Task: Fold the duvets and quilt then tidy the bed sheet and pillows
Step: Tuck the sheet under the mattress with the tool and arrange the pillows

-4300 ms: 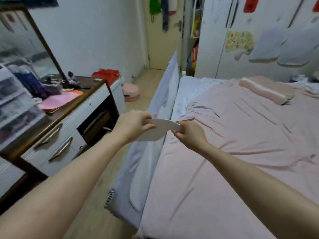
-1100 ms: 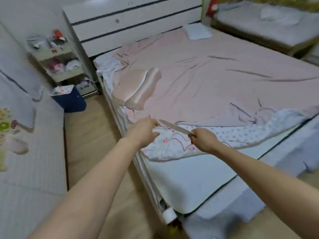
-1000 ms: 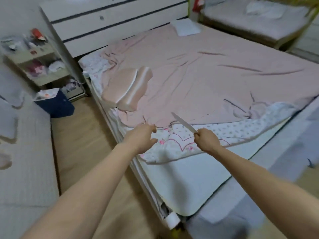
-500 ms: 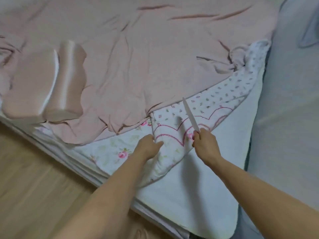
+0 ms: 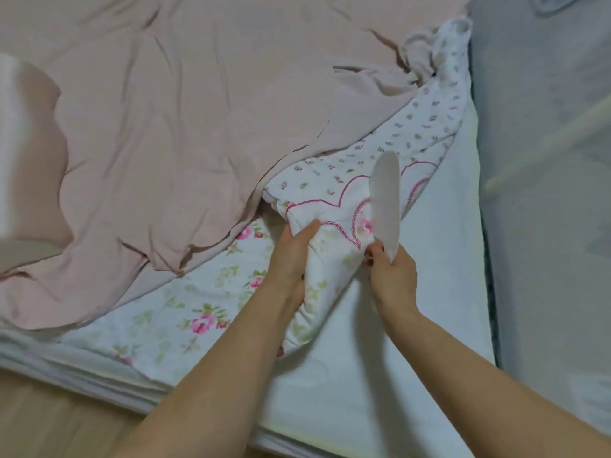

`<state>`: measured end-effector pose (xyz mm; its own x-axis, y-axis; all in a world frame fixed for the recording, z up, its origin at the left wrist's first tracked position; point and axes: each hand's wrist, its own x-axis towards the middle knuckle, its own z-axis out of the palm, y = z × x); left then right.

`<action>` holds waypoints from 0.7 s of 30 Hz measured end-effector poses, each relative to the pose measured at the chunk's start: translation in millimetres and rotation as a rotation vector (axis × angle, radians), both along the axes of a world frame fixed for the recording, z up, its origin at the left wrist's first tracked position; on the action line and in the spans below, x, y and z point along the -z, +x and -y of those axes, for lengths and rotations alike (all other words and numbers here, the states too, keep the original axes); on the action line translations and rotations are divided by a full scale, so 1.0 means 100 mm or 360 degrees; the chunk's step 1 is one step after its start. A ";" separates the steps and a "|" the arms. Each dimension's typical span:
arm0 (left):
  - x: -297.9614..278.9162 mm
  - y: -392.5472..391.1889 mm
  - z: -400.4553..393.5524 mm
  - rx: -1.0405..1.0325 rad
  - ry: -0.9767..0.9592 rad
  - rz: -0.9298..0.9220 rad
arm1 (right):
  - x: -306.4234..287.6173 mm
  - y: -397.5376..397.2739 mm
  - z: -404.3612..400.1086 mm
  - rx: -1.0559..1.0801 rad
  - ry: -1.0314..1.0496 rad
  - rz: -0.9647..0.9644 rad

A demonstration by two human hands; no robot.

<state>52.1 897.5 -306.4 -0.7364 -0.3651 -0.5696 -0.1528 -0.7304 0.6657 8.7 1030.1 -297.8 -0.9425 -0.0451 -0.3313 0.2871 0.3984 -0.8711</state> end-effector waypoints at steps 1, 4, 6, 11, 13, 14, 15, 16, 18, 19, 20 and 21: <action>-0.02 0.03 0.00 0.0013 -0.0141 -0.0043 | -0.07 -0.02 0.06 0.0112 -0.0041 -0.0075; -0.20 0.19 -0.10 0.0203 -0.0908 0.0074 | -0.32 -0.14 0.14 0.0135 -0.0006 -0.0316; -0.39 0.36 -0.33 0.0599 -0.1447 0.0011 | -0.52 -0.20 0.13 -0.0135 0.0161 -0.0360; -0.45 0.51 -1.03 0.2516 -0.2551 -0.0868 | -0.78 -0.18 -0.13 -0.1072 0.1243 -0.0448; -0.54 0.62 -1.24 0.2972 -0.2468 -0.0853 | -0.77 -0.11 -0.39 -0.1068 0.1466 -0.0366; -0.56 0.69 -1.30 0.3057 -0.2319 -0.0709 | -0.76 -0.07 -0.57 -0.0968 0.1535 -0.0311; -0.53 0.75 -1.33 0.2965 -0.2157 -0.0551 | -0.76 -0.04 -0.73 -0.0864 0.1576 -0.0277; -0.51 0.80 -1.32 0.2743 -0.2034 -0.0403 | -0.76 -0.01 -0.90 -0.0771 0.1597 -0.0268; -0.43 0.84 -1.29 0.2059 -0.2002 -0.0135 | -0.79 0.04 -1.18 -0.0600 0.1492 -0.0276; -0.34 0.85 -1.28 0.1767 -0.2040 -0.0009 | -0.81 0.07 -1.26 -0.0576 0.1428 -0.0233; -0.26 0.85 -1.29 0.1613 -0.2048 0.0084 | -0.80 0.11 -1.31 -0.0632 0.1419 -0.0172; -0.15 0.86 -1.31 0.1614 -0.2032 0.0130 | -0.76 0.15 -1.33 -0.0725 0.1443 -0.0131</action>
<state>138.5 1028.5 -291.8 -0.9396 -0.0159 -0.3419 -0.2630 0.6730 0.6913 23.4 1162.8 -222.1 -0.9198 -0.1692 -0.3540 -0.1036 0.9750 -0.1968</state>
